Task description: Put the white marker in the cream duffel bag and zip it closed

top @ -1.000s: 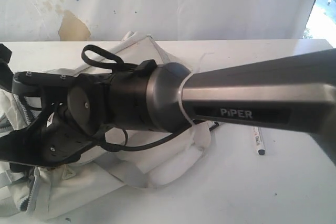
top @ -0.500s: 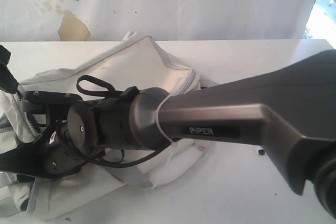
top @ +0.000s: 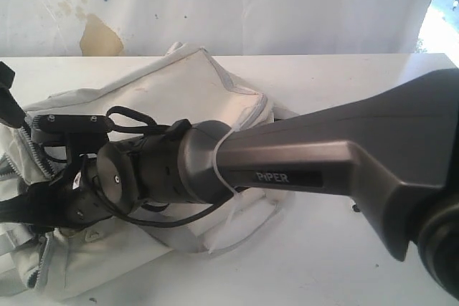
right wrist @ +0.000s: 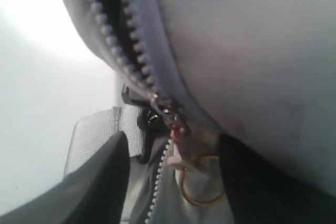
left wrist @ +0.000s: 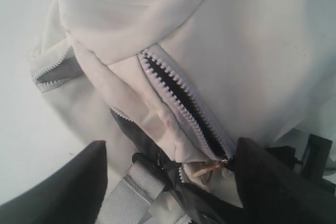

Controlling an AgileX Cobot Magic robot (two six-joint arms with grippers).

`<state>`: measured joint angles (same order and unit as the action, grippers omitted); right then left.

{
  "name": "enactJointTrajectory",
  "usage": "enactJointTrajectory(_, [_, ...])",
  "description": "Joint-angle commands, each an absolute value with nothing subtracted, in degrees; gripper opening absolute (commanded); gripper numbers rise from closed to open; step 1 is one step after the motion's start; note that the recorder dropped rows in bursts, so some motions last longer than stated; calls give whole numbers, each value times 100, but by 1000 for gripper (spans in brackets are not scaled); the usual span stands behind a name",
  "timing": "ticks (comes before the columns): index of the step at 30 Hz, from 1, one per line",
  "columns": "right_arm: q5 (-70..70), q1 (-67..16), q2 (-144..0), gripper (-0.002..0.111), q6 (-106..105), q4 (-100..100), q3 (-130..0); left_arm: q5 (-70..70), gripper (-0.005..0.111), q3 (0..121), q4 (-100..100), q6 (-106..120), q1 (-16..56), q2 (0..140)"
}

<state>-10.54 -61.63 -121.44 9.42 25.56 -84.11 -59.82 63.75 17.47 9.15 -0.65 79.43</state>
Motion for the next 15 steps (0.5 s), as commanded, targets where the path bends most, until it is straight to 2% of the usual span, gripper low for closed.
enactJointTrajectory(1, [-707,-6096,-12204,50,914,2459,-8385,-5965,75,6384,1705,897,-55,7939])
enactJointTrajectory(11, [-446,-6109,-12381,47,911,2459,-8385,-5955,75,6384,1705,897,-55,7939])
enactJointTrajectory(13, [-363,-6109,-12405,40,911,2459,-8385,-5955,75,6384,1705,897,-55,7939])
enactJointTrajectory(14, [-360,-6109,-12442,31,911,2459,-8385,-5955,75,6384,1705,897,-55,7939])
enactJointTrajectory(15, [-376,-6109,-12456,27,911,2459,-8385,-5955,75,6384,1705,897,-55,7939])
